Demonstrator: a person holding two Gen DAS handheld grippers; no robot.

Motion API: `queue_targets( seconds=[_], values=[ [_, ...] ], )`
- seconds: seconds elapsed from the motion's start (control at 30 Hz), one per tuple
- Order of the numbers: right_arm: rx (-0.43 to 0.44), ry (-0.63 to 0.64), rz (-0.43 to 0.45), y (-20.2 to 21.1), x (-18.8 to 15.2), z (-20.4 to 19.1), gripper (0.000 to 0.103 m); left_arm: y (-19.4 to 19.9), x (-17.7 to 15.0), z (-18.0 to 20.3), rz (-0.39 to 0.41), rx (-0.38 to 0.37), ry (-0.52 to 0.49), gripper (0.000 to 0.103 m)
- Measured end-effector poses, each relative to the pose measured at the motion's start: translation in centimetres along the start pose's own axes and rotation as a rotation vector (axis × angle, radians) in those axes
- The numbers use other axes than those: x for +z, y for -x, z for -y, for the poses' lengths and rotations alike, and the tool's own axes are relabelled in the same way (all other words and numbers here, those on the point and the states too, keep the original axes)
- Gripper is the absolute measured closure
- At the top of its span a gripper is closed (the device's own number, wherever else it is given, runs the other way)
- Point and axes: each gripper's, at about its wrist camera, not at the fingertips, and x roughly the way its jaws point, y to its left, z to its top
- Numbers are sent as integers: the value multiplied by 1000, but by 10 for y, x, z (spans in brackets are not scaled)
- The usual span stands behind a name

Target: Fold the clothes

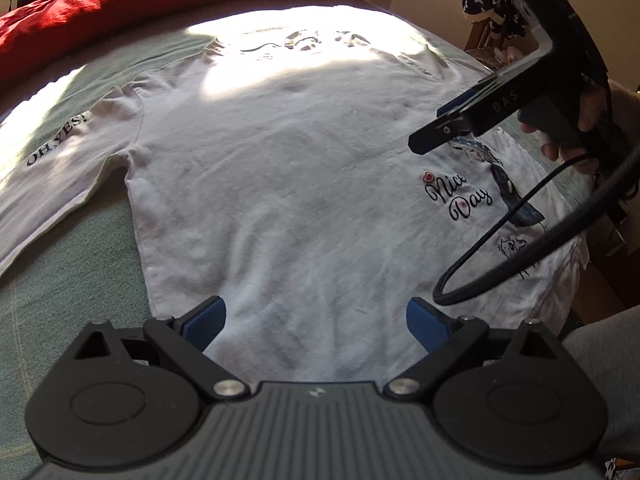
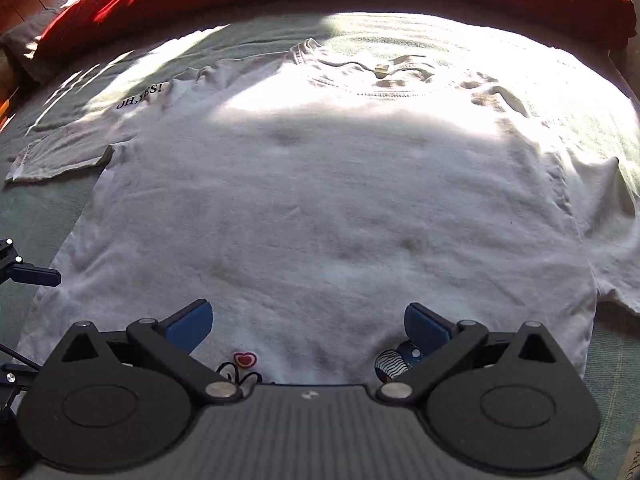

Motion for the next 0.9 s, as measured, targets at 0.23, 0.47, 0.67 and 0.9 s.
queue_targets(
  seconds=[0.23,0.47,0.67,0.9],
  values=[
    [19,12,10,-5,4,7,0,-7,4,10,25,29,44,7],
    [37,22,20,-9,7,15,0,-18,-15,22,-57,52,41,7],
    [22,-30,8,-9,-6,38,0,12,-39,32,-170,49,19,7],
    [37,-35,19,-7,-1,40,0,6,-36,22,-234,6,52,7]
  ],
)
